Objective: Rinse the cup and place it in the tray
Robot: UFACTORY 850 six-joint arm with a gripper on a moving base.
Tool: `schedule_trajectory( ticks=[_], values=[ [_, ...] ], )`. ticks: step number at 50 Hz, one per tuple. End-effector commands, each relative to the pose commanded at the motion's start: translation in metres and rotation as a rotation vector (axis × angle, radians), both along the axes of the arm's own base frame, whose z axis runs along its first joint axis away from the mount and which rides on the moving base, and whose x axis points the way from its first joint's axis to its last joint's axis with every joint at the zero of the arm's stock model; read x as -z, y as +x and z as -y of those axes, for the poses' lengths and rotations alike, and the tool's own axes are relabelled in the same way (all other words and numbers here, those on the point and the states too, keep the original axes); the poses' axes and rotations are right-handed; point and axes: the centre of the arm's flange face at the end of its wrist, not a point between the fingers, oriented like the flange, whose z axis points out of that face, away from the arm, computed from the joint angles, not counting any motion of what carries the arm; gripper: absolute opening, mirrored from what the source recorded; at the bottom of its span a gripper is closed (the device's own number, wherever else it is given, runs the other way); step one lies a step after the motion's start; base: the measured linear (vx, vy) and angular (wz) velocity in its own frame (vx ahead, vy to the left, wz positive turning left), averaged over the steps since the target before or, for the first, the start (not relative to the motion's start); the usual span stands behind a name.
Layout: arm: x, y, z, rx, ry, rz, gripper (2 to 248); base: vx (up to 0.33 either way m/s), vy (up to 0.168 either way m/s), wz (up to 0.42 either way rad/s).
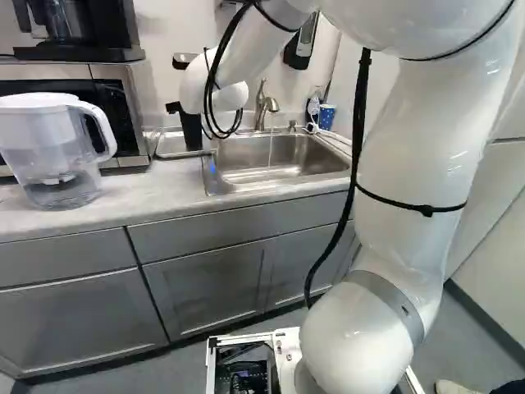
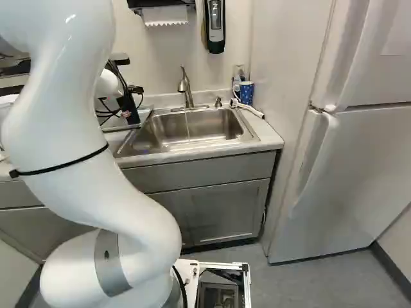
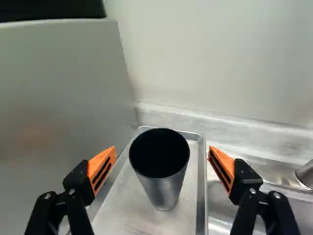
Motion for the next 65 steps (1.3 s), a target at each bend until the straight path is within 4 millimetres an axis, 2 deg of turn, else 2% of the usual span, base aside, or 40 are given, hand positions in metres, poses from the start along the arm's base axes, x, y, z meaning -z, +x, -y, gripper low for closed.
schedule_trajectory(
  ticks=[37,65],
  values=[
    [-0.037,-0.006,0.022,0.030,0.004,0.010,247,0.000,0.000,0.000],
    [-0.068,-0.005,0.052,0.080,0.026,0.057,247,0.000,0.000,0.000]
  ],
)
